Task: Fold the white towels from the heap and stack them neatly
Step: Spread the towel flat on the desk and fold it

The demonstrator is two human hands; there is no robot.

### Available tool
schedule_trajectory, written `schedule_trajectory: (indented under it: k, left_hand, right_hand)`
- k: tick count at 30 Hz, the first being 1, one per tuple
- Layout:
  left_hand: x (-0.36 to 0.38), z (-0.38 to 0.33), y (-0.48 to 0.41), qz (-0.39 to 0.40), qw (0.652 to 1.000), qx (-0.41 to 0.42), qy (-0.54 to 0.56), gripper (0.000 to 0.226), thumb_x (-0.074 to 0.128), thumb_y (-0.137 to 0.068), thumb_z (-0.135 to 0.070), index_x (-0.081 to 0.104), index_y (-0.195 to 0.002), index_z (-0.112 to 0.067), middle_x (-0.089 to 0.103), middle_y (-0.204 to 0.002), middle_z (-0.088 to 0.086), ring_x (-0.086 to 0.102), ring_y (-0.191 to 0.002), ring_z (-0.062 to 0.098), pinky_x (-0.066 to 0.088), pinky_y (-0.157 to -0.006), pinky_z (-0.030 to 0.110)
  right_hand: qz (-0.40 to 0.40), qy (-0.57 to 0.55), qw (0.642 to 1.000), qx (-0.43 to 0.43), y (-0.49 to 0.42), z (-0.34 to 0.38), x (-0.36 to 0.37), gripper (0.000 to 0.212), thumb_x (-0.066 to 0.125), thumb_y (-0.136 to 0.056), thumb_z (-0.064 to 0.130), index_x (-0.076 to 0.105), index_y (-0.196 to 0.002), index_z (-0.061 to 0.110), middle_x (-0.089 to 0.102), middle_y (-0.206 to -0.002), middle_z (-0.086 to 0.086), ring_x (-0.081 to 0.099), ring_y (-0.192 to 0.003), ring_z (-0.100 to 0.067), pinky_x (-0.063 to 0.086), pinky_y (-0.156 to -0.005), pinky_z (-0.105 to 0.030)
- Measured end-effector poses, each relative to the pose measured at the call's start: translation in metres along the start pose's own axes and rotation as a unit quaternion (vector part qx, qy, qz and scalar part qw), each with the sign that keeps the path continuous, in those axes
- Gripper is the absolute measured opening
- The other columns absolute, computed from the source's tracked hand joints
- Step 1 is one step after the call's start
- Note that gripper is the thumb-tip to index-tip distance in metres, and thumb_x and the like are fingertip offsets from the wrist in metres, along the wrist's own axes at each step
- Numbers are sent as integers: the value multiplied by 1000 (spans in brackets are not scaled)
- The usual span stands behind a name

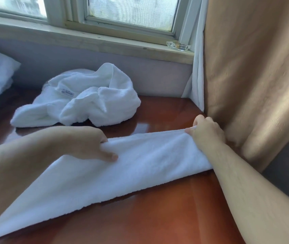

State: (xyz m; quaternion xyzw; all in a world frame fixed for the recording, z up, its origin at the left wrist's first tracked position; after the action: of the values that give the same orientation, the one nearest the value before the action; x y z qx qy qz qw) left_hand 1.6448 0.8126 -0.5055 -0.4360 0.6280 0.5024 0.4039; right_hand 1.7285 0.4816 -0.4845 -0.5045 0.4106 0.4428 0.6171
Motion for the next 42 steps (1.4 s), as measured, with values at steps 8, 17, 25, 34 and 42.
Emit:
schedule_trajectory:
  k: [8,17,25,34,42]
  left_hand:
    - [-9,19,23,-30,998,9,63,59,65,-78,-71,58,-75,-13,51,-64,-5,47,-58,14,33,-57,28]
    - [-17,117,107,43,992,-30,114,35,68,-62,-78,67,-78,-46,68,-72,-26,63,-65,-4,46,-65,23]
    - [-17,193,160,-22,996,-43,81,29,75,-76,-60,65,-80,-34,66,-73,-14,60,-66,0,45,-61,21]
    - [-16,264,204,-83,994,-67,-7,46,66,-84,-61,51,-62,-24,53,-56,-10,46,-50,4,29,-49,25]
    - [-9,296,223,-182,968,-169,27,48,58,-82,-68,60,-75,-21,62,-71,-6,57,-66,12,42,-55,27]
  right_hand:
    - [-91,-95,966,-221,96,142,-2,20,59,-87,18,67,-105,18,60,-106,-4,53,-99,-28,37,-87,-40]
    - [96,-74,952,-281,141,207,18,34,44,-102,34,54,-133,25,54,-132,4,48,-121,-21,35,-101,-37]
    - [166,-109,916,-349,196,324,17,51,44,-98,52,52,-141,25,50,-140,0,42,-128,-23,31,-108,-42]
    - [170,-85,895,-403,209,382,19,44,52,-89,66,60,-117,33,45,-119,9,32,-118,-15,27,-100,-34]
    - [146,-89,894,-415,221,426,18,23,51,-99,47,62,-103,27,50,-106,7,36,-106,-16,32,-92,-34]
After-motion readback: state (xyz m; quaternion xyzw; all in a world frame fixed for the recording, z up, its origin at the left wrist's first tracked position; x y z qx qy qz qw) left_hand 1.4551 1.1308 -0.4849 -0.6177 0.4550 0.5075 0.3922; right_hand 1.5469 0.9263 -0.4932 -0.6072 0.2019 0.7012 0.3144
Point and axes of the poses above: each hand's wrist, its own y-axis away from the middle knuckle, its own x-axis out of the palm, z = x × y, the point moved 5 cm from there along -y, towards the middle knuckle
